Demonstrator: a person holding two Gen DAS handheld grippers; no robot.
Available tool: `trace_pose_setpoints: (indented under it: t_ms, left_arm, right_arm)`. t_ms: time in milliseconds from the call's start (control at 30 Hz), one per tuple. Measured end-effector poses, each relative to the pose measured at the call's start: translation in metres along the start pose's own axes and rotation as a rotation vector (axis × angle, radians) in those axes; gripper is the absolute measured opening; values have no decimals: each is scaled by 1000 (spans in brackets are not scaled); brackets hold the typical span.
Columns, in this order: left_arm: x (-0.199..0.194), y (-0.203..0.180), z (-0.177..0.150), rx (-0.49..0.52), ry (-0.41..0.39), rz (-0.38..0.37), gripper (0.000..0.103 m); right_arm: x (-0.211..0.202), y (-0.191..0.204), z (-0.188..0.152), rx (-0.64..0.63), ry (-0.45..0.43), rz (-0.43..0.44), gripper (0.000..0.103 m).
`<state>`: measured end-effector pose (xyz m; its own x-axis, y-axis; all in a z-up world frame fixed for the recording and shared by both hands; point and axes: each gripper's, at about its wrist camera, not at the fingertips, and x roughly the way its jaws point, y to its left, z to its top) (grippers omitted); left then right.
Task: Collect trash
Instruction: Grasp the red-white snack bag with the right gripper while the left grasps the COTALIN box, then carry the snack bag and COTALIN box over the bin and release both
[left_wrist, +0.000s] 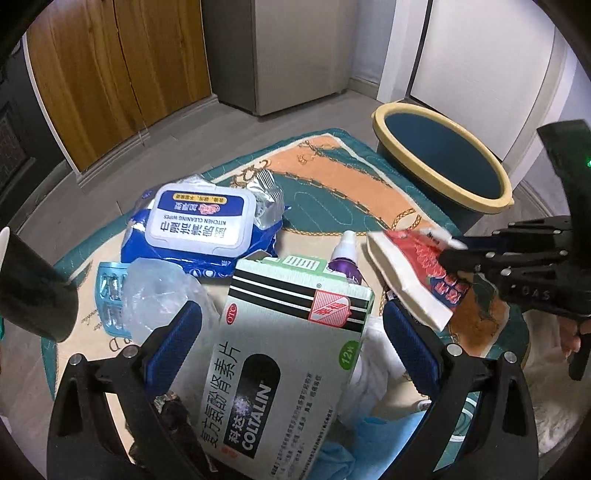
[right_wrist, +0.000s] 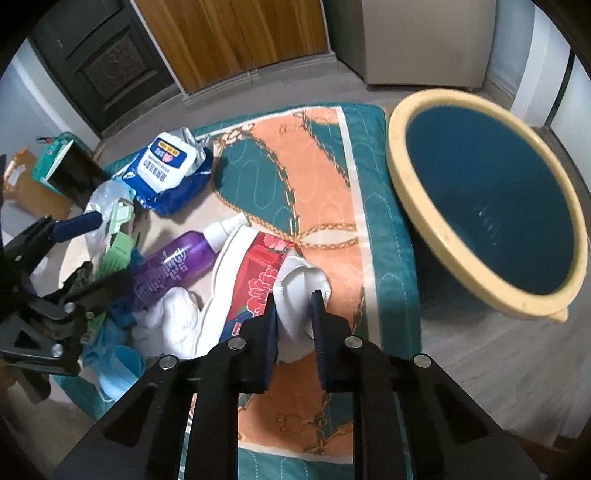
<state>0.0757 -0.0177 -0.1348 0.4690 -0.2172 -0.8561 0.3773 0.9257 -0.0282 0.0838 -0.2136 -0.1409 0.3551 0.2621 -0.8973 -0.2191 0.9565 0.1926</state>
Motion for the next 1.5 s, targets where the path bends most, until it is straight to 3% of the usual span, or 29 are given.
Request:
trace_pose_setpoints:
  t_ms: [67,267,1000,1500]
  left_arm:
    - [3,2,0,-3,17,-1,81]
    - [3,6,1,-10,27,45,76]
    - [-74,-10,41,19,-233,103,75]
    - [-113,-22,65,0,-374,54,75]
  right_arm:
    - [-2,-2,2,4,-9,-4,18]
    - [-9,-9,7,24,-35,-9,18]
    - [-63,-27,36,104,-205,13,18]
    - [-131,-48,57,108,-360,-37,18]
